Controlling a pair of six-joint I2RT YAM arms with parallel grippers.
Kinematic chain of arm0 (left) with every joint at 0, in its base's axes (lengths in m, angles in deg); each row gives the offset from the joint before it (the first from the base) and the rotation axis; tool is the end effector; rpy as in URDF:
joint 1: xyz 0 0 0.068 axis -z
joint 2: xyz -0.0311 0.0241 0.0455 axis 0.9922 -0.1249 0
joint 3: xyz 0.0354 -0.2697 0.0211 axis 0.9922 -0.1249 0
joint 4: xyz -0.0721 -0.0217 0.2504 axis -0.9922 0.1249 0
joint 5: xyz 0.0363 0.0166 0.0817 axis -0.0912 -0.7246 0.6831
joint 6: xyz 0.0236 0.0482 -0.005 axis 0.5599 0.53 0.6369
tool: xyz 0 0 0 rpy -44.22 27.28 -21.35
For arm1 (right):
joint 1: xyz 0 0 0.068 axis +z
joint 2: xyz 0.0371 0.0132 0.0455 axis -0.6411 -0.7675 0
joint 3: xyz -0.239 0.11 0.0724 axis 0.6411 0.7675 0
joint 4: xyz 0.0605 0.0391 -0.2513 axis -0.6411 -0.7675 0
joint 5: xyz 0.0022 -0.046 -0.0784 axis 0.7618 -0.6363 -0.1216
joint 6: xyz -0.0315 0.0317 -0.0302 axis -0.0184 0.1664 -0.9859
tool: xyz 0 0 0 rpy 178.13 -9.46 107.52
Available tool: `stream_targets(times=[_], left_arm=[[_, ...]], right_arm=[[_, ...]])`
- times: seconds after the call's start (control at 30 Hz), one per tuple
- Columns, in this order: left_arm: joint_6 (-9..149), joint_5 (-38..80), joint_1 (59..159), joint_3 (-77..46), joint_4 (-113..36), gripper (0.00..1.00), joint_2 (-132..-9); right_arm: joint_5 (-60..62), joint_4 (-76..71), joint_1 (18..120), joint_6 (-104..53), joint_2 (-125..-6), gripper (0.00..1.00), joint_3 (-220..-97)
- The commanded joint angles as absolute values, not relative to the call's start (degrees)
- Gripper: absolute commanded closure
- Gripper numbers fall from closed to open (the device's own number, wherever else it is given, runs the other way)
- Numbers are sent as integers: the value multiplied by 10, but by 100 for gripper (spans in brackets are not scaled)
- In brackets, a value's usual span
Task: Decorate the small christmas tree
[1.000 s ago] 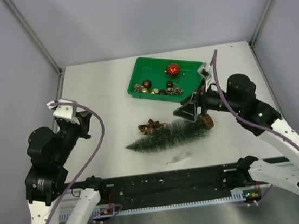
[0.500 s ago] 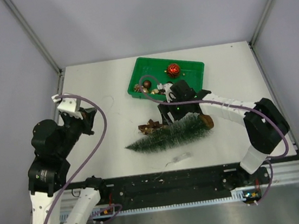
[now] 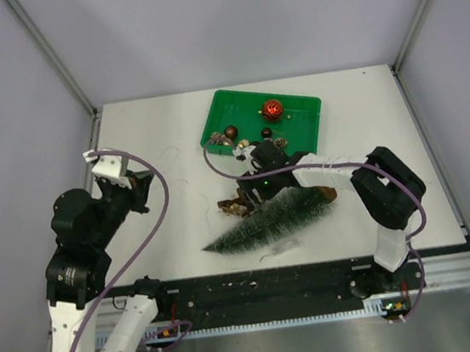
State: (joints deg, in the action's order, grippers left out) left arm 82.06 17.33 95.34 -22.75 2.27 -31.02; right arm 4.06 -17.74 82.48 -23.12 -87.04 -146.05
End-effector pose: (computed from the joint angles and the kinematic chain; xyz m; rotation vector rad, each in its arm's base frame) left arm 0.0928 -0.0282 0.4225 0.3561 1.7009 -0.3294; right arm 0.2656 0.2534 0.1697 -0.8264 2.4922 0.5754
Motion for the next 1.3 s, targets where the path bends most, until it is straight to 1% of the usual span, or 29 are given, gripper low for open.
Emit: stream_targets(times=[0.0, 0.07, 0.17, 0.23, 0.33, 0.57, 0.8, 1.07, 1.27], left_arm=[[813, 175, 951, -233, -14, 99, -300], [812, 177, 951, -234, -14, 99, -298], [813, 180, 951, -238, -16, 99, -294], [816, 184, 951, -240, -17, 99, -293], [820, 189, 951, -242, -20, 99, -292], [825, 198, 951, -249, -27, 99, -290], [829, 204, 951, -251, -30, 99, -288], [829, 197, 951, -254, -31, 99, -286], [835, 199, 951, -254, -30, 99, -286]], right_arm=[[2, -159, 837, -223, -903, 29, -1499], [-10, -154, 837, -218, -911, 36, -1507], [-33, -144, 837, -215, -916, 51, -1523], [-46, -142, 837, -215, -915, 65, -1537], [-61, -147, 837, -220, -909, 99, -1559], [-116, -155, 825, -244, -859, 100, -1615], [-138, -156, 772, -251, -812, 100, -1662], [-155, -119, 724, -249, -771, 100, -1697], [-134, -103, 677, -218, -766, 100, -1748]])
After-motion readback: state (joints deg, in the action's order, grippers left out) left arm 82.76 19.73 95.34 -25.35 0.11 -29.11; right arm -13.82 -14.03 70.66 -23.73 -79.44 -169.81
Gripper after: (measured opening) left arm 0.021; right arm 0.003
